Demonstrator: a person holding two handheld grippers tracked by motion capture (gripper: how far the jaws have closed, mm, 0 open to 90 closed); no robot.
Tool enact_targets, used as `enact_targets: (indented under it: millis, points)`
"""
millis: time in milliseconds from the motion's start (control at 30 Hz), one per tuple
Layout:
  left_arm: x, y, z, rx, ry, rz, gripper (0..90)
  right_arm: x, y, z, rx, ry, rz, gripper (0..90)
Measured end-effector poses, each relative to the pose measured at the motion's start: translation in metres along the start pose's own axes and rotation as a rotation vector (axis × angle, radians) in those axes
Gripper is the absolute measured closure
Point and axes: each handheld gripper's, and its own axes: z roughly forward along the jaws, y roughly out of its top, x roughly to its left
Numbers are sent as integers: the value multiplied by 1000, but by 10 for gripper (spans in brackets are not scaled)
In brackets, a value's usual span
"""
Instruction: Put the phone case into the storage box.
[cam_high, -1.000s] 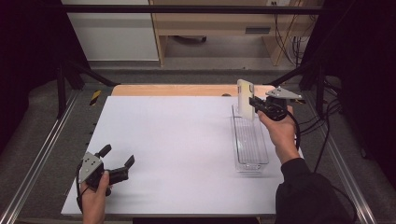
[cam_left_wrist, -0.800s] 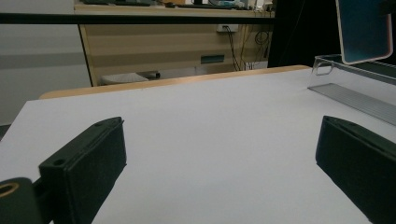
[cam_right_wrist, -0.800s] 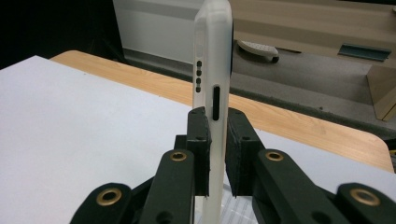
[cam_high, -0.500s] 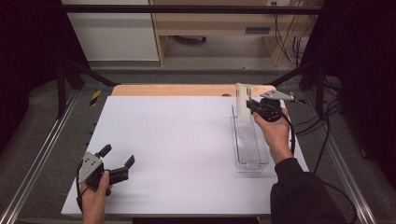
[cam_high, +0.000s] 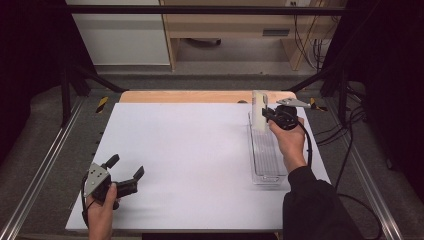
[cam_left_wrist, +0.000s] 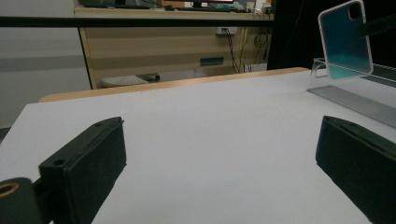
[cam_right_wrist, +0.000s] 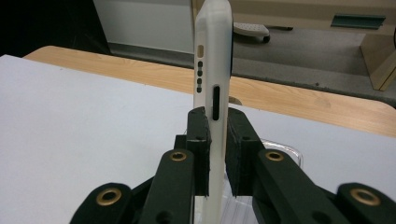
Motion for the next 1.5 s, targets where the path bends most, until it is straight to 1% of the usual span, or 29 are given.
enact_targets:
  millis: [167,200,367,600,767,867,1200,1500]
  points:
    - [-1,0,0,-4,-1,4,15,0,-1,2,13,-3,11,814]
    - [-1,0,0,-4,-1,4,15,0,-1,2,19,0,19,815]
    - [-2,0,1,-1,-3,8,15,2,-2,5,29,0,23,814]
    - [-2,0,2,1,-7,9,15,3,-2,8,37,-1,18,814]
    - [-4,0,2,3,-11,12,15,3,-3,10,42,3,26,814]
    - [-4,0,2,6,-12,15,15,4,-4,11,41,3,18,814]
    - [-3,0,2,-1,-10,8,15,5,-5,14,38,0,13,813]
    - [-3,0,2,0,-10,6,15,5,-7,16,47,-3,12,813]
